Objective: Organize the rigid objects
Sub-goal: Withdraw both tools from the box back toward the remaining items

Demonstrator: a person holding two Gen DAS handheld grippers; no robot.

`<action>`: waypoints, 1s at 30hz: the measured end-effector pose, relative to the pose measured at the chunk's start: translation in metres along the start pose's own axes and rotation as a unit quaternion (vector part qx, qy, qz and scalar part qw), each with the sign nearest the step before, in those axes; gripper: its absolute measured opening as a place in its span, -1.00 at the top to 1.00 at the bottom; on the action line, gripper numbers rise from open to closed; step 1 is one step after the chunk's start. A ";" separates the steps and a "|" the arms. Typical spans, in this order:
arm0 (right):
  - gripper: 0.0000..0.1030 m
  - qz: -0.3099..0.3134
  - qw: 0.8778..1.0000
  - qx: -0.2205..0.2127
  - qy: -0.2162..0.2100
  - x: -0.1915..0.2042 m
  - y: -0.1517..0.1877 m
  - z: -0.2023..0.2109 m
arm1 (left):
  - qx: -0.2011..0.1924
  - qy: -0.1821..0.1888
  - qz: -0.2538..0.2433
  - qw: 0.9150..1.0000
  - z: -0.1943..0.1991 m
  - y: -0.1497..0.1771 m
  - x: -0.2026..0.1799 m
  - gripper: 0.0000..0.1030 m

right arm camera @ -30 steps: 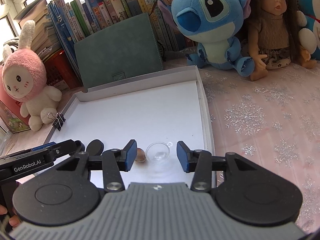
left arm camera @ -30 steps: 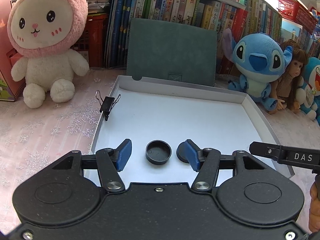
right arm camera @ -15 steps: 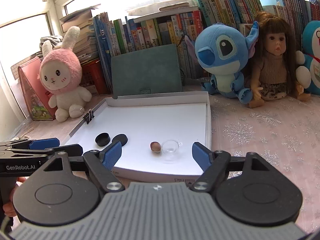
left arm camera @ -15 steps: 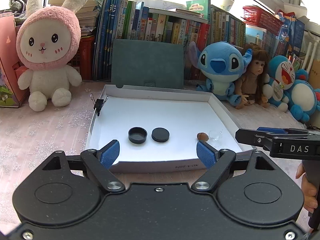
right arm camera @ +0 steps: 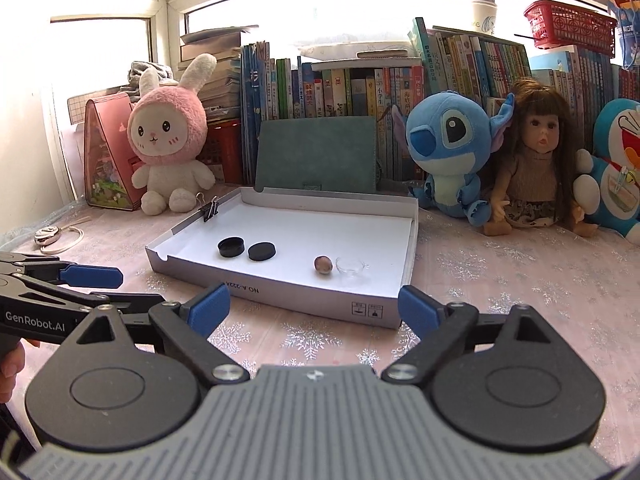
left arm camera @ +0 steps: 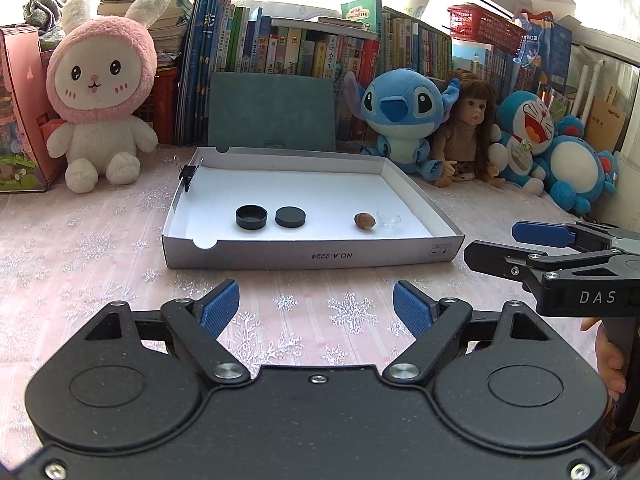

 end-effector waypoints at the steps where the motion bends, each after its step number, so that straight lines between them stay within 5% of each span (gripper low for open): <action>1: -0.87 0.003 1.000 -0.001 0.001 0.001 0.002 0.002 | -0.001 -0.002 -0.001 1.000 0.003 0.004 -0.001 -0.62; 16: -1.00 0.071 0.997 -0.010 0.021 0.013 0.050 0.034 | 0.033 -0.018 -0.015 0.999 0.032 0.062 -0.008 -0.61; 23: -1.00 0.099 0.995 -0.005 0.030 0.020 0.068 0.043 | 0.059 -0.013 -0.005 0.998 0.034 0.076 -0.005 -0.27; 30: -1.00 0.116 0.992 0.003 0.054 0.018 0.076 0.042 | 0.056 -0.017 -0.003 0.998 0.031 0.074 -0.006 -0.19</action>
Point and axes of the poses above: each gripper's, at about its wrist camera, not at the fingertips, and z roughly against the way its jaws point, x to its left, y to its underside, the point moved 6 cm from there along -z, roughly the way its jaws point, and after that the axes turned 2 degrees about y, right-handed, at the moved point
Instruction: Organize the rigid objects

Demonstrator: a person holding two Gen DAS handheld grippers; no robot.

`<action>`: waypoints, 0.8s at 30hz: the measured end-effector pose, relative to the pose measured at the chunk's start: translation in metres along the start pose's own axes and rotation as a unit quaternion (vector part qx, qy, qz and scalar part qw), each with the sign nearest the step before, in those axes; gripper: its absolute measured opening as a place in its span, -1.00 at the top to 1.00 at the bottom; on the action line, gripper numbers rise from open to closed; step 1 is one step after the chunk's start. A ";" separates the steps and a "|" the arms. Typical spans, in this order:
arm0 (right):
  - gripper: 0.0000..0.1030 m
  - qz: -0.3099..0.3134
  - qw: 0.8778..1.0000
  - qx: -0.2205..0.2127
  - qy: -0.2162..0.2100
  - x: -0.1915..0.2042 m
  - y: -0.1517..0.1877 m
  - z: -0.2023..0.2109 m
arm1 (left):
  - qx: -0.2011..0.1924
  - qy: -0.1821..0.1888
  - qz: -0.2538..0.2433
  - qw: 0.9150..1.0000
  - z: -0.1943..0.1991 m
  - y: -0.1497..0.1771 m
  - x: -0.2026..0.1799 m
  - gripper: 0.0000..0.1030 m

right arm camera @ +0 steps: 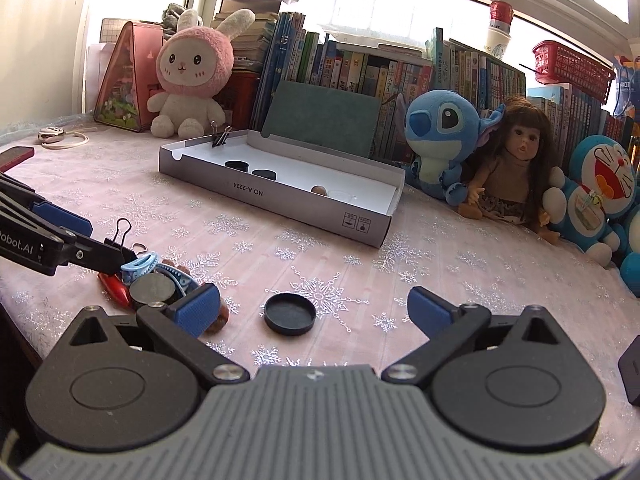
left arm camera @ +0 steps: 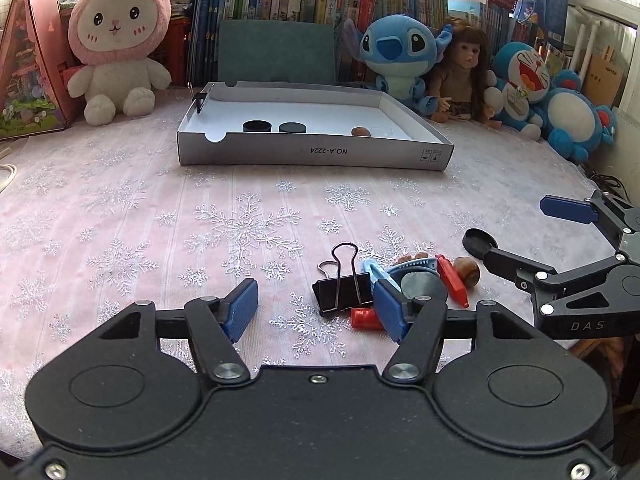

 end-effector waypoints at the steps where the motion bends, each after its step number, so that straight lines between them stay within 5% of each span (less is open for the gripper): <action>1: -1.00 0.005 1.000 0.001 0.004 0.000 0.001 0.000 | 0.002 -0.007 -0.002 1.000 -0.002 -0.001 0.000 -0.19; 24: -1.00 0.000 0.999 0.020 0.027 -0.004 0.010 -0.011 | -0.008 -0.071 0.015 0.997 -0.001 -0.005 0.035 -0.29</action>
Point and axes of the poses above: each gripper's, at about its wrist camera, not at the fingertips, and z roughly against the way its jaws point, x to its left, y to its underside, the point moved 6 cm from there along -z, roughly the way its jaws point, and after that the axes turned 2 degrees about y, right-handed, at the moved point
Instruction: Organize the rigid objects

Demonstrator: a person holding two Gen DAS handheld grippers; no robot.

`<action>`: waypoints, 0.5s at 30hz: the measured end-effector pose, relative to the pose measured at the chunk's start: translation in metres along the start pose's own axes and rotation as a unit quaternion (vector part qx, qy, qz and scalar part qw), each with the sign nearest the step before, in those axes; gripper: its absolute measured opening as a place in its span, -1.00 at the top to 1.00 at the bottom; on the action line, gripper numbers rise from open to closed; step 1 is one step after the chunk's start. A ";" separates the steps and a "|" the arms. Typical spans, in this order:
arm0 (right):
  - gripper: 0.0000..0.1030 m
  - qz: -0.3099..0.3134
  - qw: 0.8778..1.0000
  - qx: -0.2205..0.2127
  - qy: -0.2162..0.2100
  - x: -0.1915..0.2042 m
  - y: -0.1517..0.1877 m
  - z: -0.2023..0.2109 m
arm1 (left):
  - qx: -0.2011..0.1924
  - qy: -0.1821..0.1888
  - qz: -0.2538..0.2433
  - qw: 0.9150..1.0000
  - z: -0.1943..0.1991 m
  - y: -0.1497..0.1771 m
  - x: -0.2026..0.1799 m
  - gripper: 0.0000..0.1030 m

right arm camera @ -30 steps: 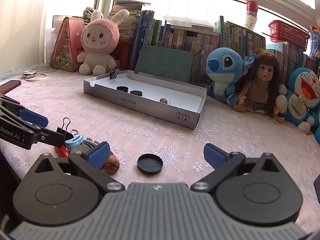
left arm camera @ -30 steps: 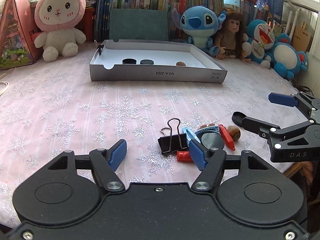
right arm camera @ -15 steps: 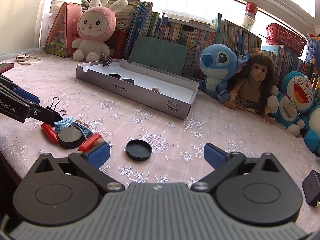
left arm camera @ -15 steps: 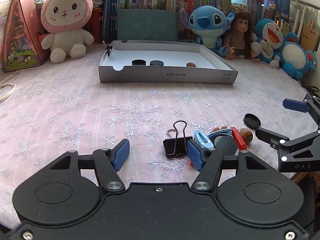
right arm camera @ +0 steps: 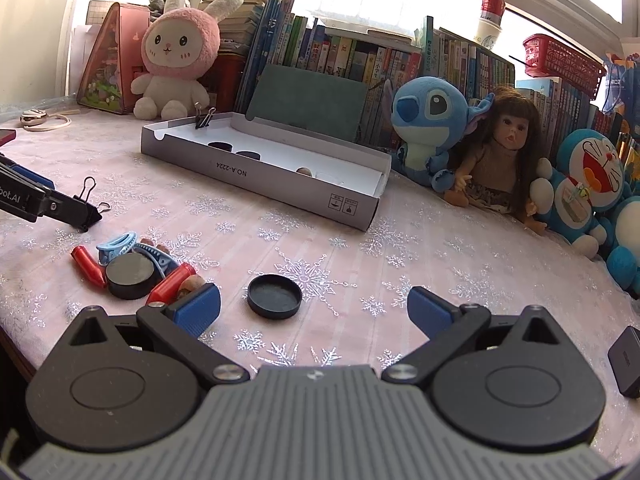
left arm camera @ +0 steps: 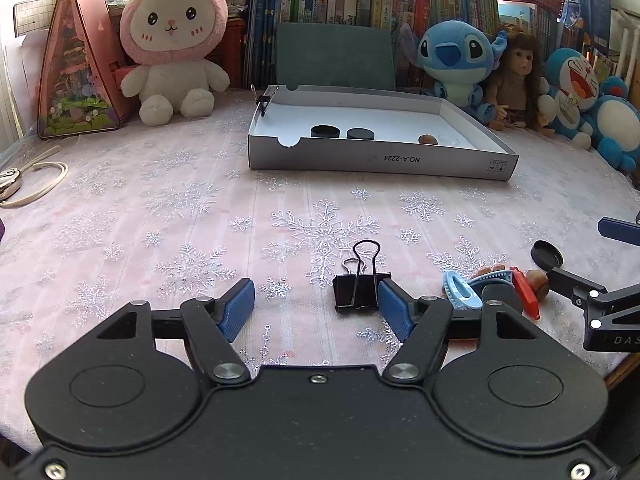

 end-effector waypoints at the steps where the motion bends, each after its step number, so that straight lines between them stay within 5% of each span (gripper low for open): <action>1: -1.00 -0.003 1.000 0.000 0.003 -0.001 0.000 -0.001 | -0.001 0.000 0.000 1.000 0.001 0.000 -0.001 -0.29; 15: -0.89 -0.041 0.999 0.011 -0.012 -0.001 0.005 -0.005 | -0.007 0.015 -0.023 1.000 -0.004 0.004 -0.022 -0.28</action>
Point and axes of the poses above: each gripper's, at about its wrist camera, not at the fingertips, and z roughly against the way its jaws point, x to its left, y to its underside, the point moved 6 cm from there along -z, roughly the way its jaws point, and after that the axes turned 2 degrees about y, right-handed, at the moved point
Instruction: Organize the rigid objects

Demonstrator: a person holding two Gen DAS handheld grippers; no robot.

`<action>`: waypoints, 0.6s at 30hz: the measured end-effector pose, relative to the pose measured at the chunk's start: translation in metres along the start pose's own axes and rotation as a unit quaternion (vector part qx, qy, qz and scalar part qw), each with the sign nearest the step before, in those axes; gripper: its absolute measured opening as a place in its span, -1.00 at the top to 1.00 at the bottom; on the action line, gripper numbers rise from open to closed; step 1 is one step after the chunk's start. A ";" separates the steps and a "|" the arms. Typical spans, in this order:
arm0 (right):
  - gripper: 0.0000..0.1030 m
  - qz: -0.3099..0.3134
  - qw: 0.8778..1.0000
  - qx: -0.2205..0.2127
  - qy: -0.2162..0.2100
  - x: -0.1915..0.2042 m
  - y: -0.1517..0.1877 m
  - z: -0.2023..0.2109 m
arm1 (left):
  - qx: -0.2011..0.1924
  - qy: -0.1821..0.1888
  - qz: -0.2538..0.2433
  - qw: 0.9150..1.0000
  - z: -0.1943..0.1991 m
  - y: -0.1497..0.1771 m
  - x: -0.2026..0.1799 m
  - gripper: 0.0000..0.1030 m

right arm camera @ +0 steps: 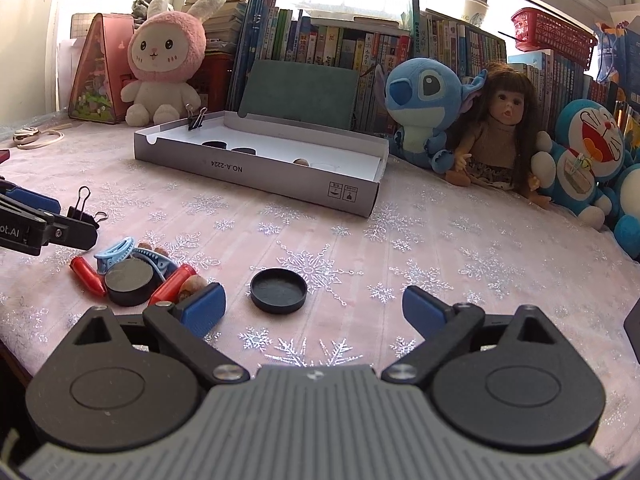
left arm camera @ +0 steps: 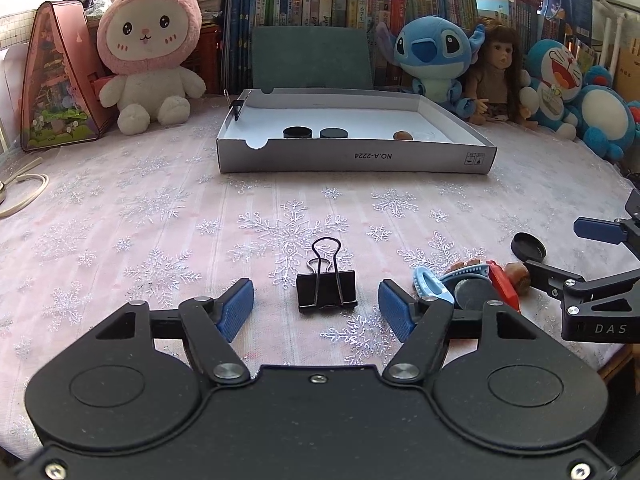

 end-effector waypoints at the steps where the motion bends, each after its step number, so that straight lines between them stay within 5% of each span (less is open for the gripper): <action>1: -0.86 -0.003 1.000 -0.001 -0.001 0.000 0.000 0.000 | 0.000 0.000 0.000 1.000 0.000 0.000 0.000 -0.26; 18: -0.29 -0.003 1.000 -0.002 -0.027 0.012 -0.002 0.001 | -0.005 -0.003 0.000 1.000 -0.001 0.000 -0.001 0.23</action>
Point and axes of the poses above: each gripper's, at about its wrist camera, not at the fingertips, and z roughly against the way its jaws point, x to its left, y to its underside, the point moved 6 cm from there along -z, roughly the way its jaws point, and after that the axes turned 2 degrees about y, right-handed, at the moved point
